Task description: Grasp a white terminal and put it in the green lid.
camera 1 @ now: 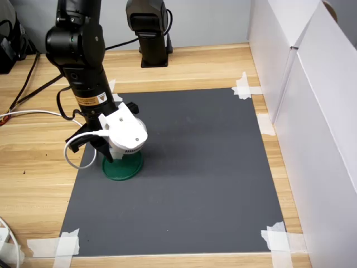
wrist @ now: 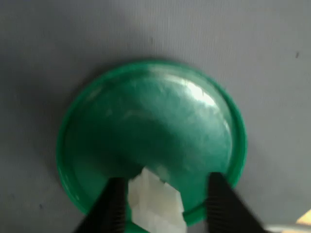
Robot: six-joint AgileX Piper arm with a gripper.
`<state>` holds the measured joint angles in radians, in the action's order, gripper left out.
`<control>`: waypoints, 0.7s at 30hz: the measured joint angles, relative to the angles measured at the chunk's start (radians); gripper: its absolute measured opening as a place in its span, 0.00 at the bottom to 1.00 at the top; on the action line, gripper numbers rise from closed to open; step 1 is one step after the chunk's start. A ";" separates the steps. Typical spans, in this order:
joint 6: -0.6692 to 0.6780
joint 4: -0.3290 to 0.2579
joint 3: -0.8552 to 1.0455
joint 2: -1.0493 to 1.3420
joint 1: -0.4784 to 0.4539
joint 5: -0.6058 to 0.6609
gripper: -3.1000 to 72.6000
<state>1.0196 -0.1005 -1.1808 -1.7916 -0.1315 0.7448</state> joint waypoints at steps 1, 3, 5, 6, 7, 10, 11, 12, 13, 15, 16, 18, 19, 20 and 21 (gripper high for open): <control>0.000 -0.007 0.000 0.000 0.000 -0.004 0.72; 0.000 -0.023 0.000 0.001 0.000 -0.006 0.77; 0.000 -0.042 0.000 0.014 0.000 -0.009 0.80; 0.000 -0.051 0.000 0.026 0.000 -0.016 0.80; 0.000 -0.060 0.000 0.040 0.000 -0.024 0.80; 0.000 -0.100 0.000 0.099 0.000 -0.075 0.77; 0.000 -0.111 0.000 0.117 0.000 -0.091 0.74; 0.000 -0.126 0.000 0.142 0.000 -0.109 0.69; 0.000 -0.140 0.000 0.168 0.000 -0.125 0.63; 0.000 -0.169 0.003 0.220 0.000 -0.151 0.49; -0.001 -0.187 0.010 0.254 0.000 -0.171 0.40; -0.001 -0.227 0.032 0.329 0.000 -0.206 0.21; -0.001 -0.247 0.045 0.363 0.000 -0.222 0.15; -0.002 -0.264 0.062 0.408 0.000 -0.243 0.10; -0.005 -0.275 0.081 0.454 0.000 -0.262 0.07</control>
<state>1.0149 -0.3760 -1.1003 -1.3372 -0.1315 0.4825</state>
